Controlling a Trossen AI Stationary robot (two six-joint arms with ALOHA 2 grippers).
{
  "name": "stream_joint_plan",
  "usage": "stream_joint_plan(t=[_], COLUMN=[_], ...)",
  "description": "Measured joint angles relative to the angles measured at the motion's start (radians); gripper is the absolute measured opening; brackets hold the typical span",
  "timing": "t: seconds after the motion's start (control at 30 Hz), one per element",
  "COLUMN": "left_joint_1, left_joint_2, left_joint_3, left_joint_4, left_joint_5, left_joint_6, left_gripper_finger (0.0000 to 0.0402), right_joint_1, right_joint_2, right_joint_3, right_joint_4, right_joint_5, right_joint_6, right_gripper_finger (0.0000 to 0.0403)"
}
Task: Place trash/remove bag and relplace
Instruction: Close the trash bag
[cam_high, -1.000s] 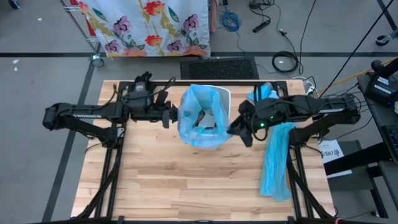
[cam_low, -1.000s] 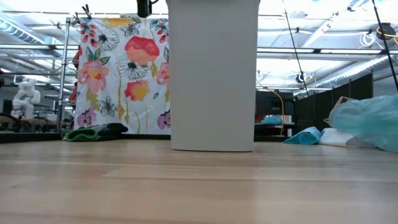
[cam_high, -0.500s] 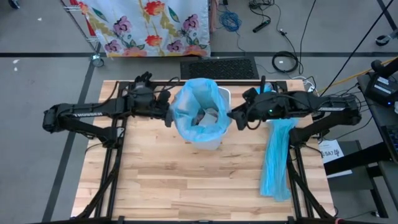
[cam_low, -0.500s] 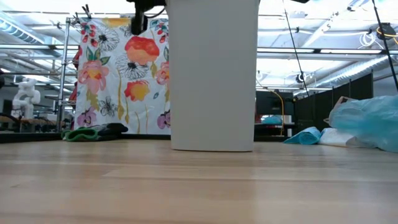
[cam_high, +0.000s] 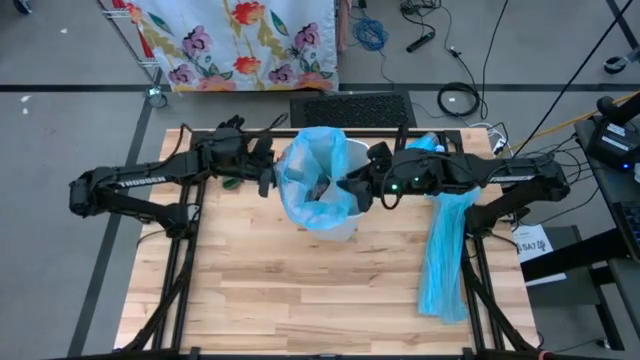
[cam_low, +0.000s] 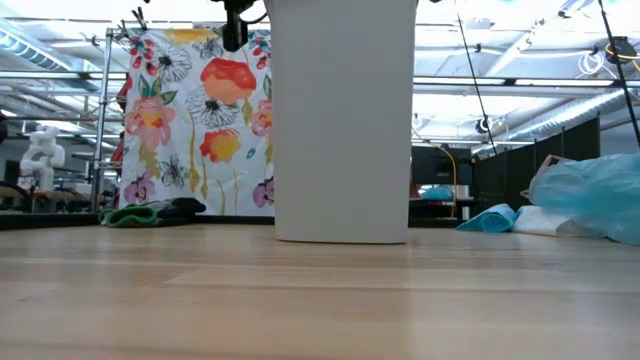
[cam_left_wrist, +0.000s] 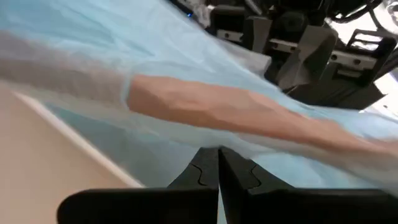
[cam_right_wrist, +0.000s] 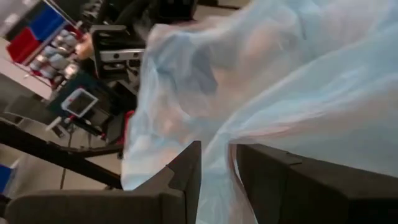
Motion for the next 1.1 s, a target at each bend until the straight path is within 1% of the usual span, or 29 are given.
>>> stream_joint_plan(t=[0.17, 0.33, 0.43, 0.6, 0.67, 0.77, 0.83, 0.93, 1.1], left_joint_1=[0.028, 0.03, 0.02, -0.013, -0.026, -0.039, -0.047, -0.057, -0.058], left_joint_2=[0.0, 0.0, 0.003, 0.06, 0.09, 0.121, 0.135, 0.139, 0.126], left_joint_3=[0.054, 0.134, 0.143, 0.144, 0.144, 0.143, 0.142, 0.142, 0.142], left_joint_4=[-0.001, 0.003, 0.0, -0.004, 0.0, -0.007, 0.015, 0.011, 0.01], left_joint_5=[0.048, 0.068, 0.069, 0.089, 0.094, 0.094, 0.094, 0.092, 0.093], left_joint_6=[0.009, 0.081, 0.085, 0.085, 0.085, 0.081, 0.077, 0.077, 0.077], left_gripper_finger=[0.0, 0.0, 0.0, 0.0, 0.0, 0.0, 0.0, 0.0, 0.0], right_joint_1=[-0.007, -0.007, -0.005, -0.013, -0.027, -0.052, -0.067, -0.088, -0.12], right_joint_2=[0.004, 0.008, 0.023, 0.079, 0.107, 0.152, 0.178, 0.217, 0.231], right_joint_3=[0.0, 0.0, 0.0, 0.0, 0.0, 0.0, 0.002, 0.002, 0.002], right_joint_4=[0.076, 0.088, 0.111, 0.205, 0.218, 0.228, 0.232, 0.208, 0.137], right_joint_5=[0.0, 0.0, 0.0, -0.002, -0.029, -0.097, -0.127, -0.14, -0.19], right_joint_6=[-0.027, -0.027, -0.037, -0.1, -0.122, -0.124, -0.122, -0.099, -0.054], right_gripper_finger=[0.0093, 0.0093, 0.0093, 0.0093, 0.0093, 0.0093, 0.0093, 0.0093, 0.0093])
